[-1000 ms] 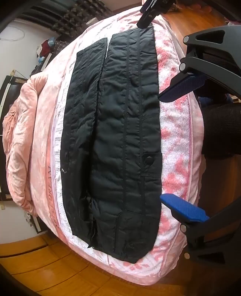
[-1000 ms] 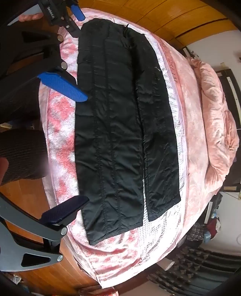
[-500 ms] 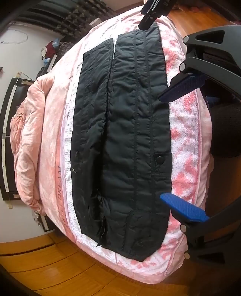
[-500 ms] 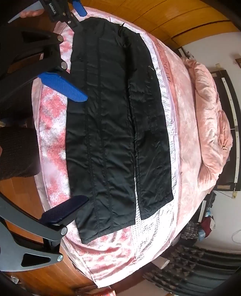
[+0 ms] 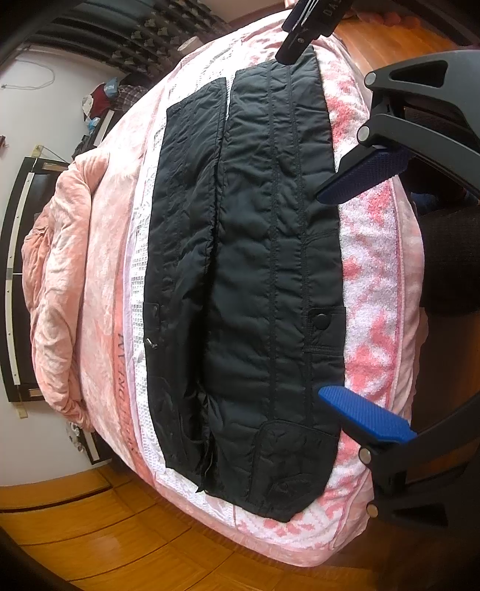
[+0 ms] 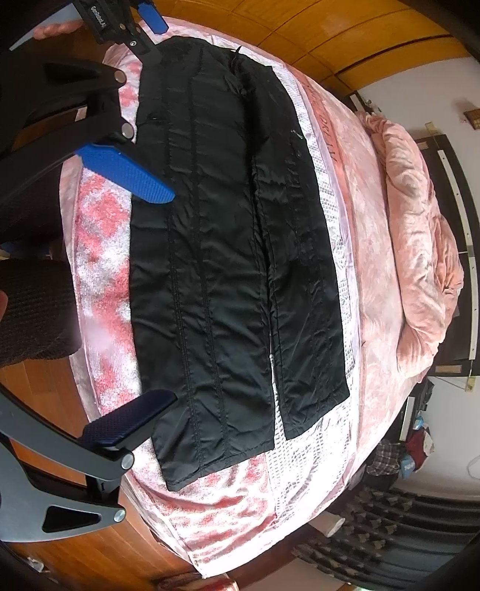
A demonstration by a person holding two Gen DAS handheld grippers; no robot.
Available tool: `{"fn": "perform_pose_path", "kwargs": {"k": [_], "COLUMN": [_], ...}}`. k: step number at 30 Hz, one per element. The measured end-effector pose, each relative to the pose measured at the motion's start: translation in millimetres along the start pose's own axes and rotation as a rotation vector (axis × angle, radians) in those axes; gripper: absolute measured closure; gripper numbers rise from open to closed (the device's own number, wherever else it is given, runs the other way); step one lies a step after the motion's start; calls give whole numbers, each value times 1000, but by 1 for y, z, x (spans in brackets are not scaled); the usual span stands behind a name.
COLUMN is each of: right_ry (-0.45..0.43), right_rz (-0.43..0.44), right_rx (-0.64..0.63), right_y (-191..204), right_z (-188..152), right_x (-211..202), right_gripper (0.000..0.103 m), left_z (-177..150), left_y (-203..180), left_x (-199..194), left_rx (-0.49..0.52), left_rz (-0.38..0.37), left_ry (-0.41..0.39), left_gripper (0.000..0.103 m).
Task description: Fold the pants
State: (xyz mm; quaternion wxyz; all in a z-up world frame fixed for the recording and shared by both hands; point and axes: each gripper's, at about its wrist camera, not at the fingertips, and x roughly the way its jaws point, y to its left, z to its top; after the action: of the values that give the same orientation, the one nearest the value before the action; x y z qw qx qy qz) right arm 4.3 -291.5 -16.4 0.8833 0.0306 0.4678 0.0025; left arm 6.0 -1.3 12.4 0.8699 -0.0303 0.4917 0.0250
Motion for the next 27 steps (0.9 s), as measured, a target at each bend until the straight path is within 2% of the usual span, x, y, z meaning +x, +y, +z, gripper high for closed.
{"fn": "perform_pose_path", "kwargs": {"k": [27], "right_ry": [24], "right_rz": [19], "right_rx": [20], "right_y": [-6], "right_z": [0], "right_x": [10], "right_gripper": [2], "left_z": [3], "left_y": [-2], "left_x": [2], "left_rx": [5], "left_rz": [11], "left_ry": [-6], "left_gripper": [4]}}
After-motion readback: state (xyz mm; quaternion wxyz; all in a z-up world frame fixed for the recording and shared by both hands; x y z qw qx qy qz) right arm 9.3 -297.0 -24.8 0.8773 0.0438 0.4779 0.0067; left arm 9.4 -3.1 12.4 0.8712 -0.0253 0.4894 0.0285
